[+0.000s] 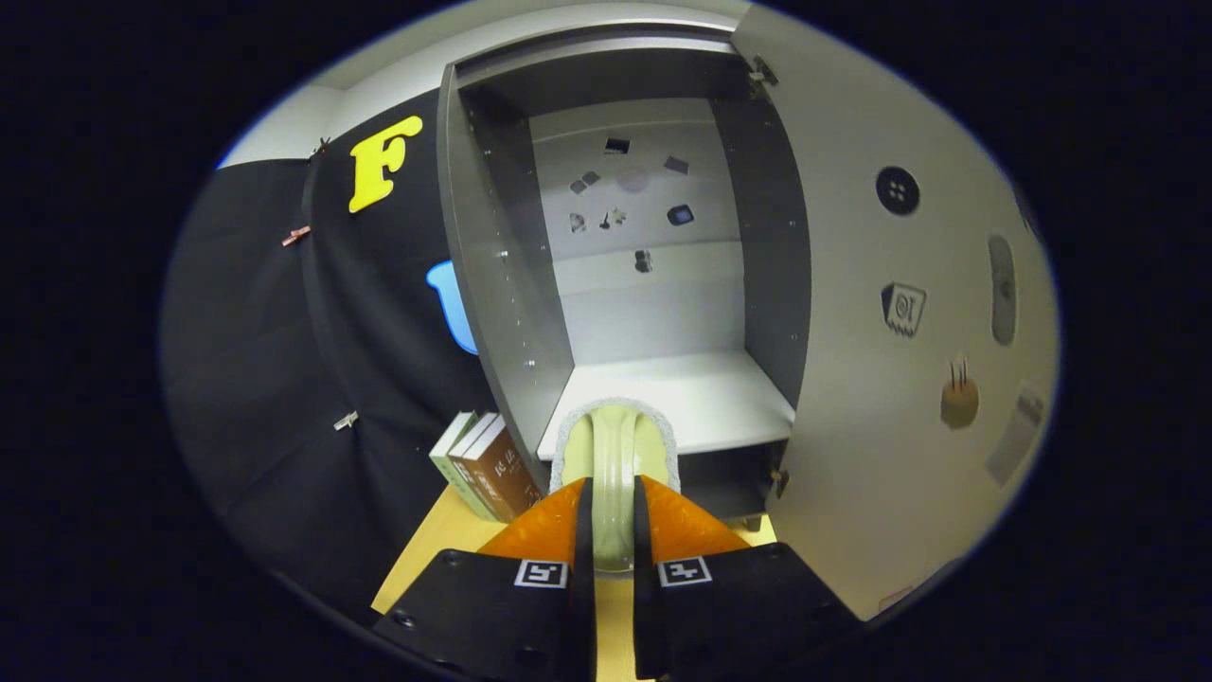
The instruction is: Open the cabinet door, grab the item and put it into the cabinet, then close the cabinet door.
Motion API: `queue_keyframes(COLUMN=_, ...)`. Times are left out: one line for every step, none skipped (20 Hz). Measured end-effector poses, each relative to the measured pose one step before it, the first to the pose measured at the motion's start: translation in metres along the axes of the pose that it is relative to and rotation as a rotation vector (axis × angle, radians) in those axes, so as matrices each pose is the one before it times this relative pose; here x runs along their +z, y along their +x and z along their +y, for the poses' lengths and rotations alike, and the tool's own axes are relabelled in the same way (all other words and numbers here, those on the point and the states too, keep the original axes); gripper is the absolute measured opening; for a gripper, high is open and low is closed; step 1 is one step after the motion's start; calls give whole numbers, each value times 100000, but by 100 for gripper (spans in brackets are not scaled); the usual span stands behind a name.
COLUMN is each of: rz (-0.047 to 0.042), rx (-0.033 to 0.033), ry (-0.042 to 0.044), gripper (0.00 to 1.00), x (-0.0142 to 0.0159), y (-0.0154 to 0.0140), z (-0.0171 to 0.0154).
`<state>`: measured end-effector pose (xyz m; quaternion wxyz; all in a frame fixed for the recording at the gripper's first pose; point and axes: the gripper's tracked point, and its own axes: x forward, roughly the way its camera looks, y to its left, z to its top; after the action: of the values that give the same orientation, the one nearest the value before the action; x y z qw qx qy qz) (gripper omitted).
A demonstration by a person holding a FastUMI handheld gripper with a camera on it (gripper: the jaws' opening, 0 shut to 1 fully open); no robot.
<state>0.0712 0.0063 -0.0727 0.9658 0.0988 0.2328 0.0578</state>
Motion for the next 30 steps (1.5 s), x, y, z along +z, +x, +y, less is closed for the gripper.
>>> queue_keyframes(rz=-883, rx=76, ry=934, gripper=20, x=1179, y=421, z=212)
queue_keyframes(rz=-595, rx=-216, ry=411, gripper=20, x=1068, y=643, z=147)
queue_keyframes(rz=-1231, rx=-634, ry=160, gripper=20, x=976, y=614, z=-65)
queue_keyframes(rz=-615, rx=-603, ry=169, gripper=20, x=823, y=641, z=-119)
queue_keyframes(rz=-842, rx=-384, ry=570, gripper=20, x=640, y=606, z=56)
queue_keyframes(rz=-714, rx=-602, ry=835, gripper=20, x=667, y=561, z=-109)
queue_keyframes(rz=-355, rx=-479, ry=829, gripper=20, x=593, y=671, z=6)
queue_keyframes(rz=-739, rx=-446, ry=1173, gripper=20, x=471, y=708, z=-69)
queue_keyframes(rz=-537, rx=-265, ry=1154, gripper=20, x=542, y=532, z=-25)
queue_keyframes(rz=-286, rx=-626, ry=112, gripper=19, x=301, y=751, z=-126)
queue_keyframes(rz=-214, rx=-1086, ry=-606, gripper=19, x=-46, y=801, z=-354)
queue_keyframes(rz=-252, rx=-1044, ry=-702, gripper=19, x=184, y=1027, z=-311)
queue_keyframes(rz=158, rx=-648, ry=-355, gripper=20, x=176, y=1027, z=-74)
queue_keyframes(rz=251, rx=-838, ry=-715, gripper=20, x=61, y=1319, z=-146)
queue_keyframes(rz=1004, rx=-1293, ry=-1535, gripper=19, x=-282, y=1161, z=-357)
queue_keyframes(rz=1553, rx=-1068, ry=-2152, gripper=19, x=-465, y=1286, z=-301)
queue_keyframes(rz=1868, rx=-1474, ry=-1557, gripper=20, x=-702, y=1132, z=-285)
queue_keyframes(rz=1535, rx=-1015, ry=-1228, gripper=19, x=-377, y=1227, z=-217)
queue_keyframes(rz=1121, rx=-1985, ry=-1585, gripper=20, x=-313, y=1282, z=-544)
queue_keyframes(rz=892, rx=-1014, ry=-930, gripper=20, x=-433, y=1386, z=-331)
queue_keyframes(rz=1162, rx=-1059, ry=-584, gripper=20, x=-429, y=1206, z=-146)
queue_keyframes(rz=1045, rx=-827, ry=-550, gripper=20, x=-378, y=1235, z=-114)
queue_keyframes(rz=1066, rx=-994, ry=-511, gripper=19, x=-377, y=1013, z=-285)
queue_keyframes(rz=1309, rx=-835, ry=-569, gripper=20, x=-404, y=1068, z=-207)
queue_keyframes(rz=1519, rx=-327, ry=-4, gripper=20, x=-468, y=906, z=24)
queue_keyframes(rz=1539, rx=-335, ry=207, gripper=20, x=-340, y=881, z=-39)
queue_keyframes(rz=1040, rx=-517, ry=-130, gripper=20, x=-331, y=758, z=-70)
queue_keyframes(rz=1274, rx=-553, ry=-45, gripper=20, x=-348, y=730, z=-95)
queue_keyframes(rz=1530, rx=-322, ry=320, gripper=20, x=-369, y=612, z=-25)
queue_keyframes(rz=1877, rx=606, ry=624, gripper=20, x=-396, y=579, z=110)
